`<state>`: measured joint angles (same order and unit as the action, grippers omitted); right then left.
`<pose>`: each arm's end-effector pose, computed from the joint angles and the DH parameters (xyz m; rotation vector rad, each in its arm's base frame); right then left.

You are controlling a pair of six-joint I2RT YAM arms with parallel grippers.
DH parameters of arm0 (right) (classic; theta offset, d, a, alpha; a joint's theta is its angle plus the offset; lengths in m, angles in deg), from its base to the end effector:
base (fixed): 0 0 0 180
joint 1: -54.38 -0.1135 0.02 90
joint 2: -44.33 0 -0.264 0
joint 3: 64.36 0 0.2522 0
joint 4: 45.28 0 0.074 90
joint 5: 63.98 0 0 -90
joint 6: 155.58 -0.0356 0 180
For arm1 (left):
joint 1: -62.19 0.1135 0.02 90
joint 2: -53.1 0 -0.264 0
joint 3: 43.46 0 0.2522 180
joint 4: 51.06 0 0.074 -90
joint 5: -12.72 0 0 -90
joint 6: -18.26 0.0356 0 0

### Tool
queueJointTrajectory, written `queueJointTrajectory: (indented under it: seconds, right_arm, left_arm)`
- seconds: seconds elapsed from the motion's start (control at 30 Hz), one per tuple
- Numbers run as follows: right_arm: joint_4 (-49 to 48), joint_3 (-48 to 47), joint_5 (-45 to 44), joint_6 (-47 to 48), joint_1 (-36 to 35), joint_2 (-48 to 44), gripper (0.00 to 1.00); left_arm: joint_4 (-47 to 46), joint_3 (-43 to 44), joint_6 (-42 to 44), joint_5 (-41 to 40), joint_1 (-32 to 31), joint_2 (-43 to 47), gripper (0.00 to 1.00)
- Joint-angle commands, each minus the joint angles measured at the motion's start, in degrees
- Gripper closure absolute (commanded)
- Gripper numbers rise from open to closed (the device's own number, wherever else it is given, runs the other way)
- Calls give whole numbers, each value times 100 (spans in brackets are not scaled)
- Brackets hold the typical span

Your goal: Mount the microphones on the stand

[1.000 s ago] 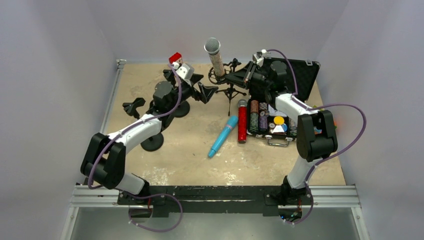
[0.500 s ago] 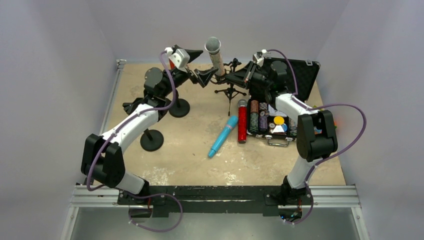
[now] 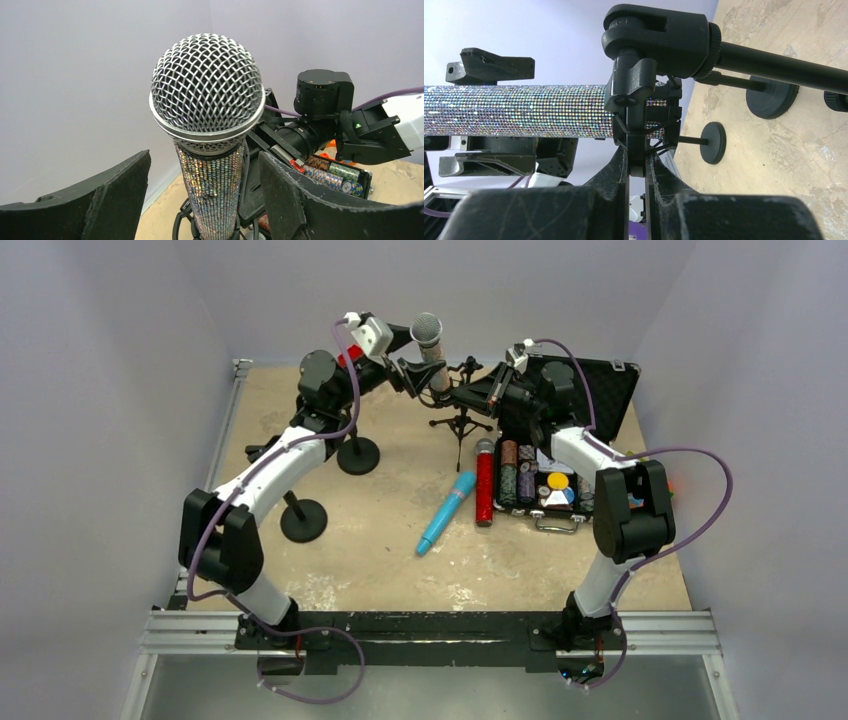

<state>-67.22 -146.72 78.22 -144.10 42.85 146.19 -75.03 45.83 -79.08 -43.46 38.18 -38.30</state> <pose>0.3939 0.1091 0.2918 0.2132 1.8950 1.8413 0.3341 -0.1705 0.4067 0.6990 1.0954 -0.8204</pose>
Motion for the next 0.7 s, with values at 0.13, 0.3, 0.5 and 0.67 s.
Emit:
queueJointTrajectory:
  seconds: [0.13,0.3,0.5,0.67]
  right_arm:
    - [-162,-100,44,-281,49,-9,95]
    - [-126,-101,44,-246,50,4,97]
    - [-9,-186,75,-122,48,13,100]
    - [88,-237,72,-128,48,35,100]
  left_arm:
    - [-164,600,-283,121,19,-349,30]
    - [36,719,-581,48,19,-412,95]
    - [2524,1398,-1196,-827,32,-465,100]
    - [4778,2475,-1486,-1092,87,-1095,100]
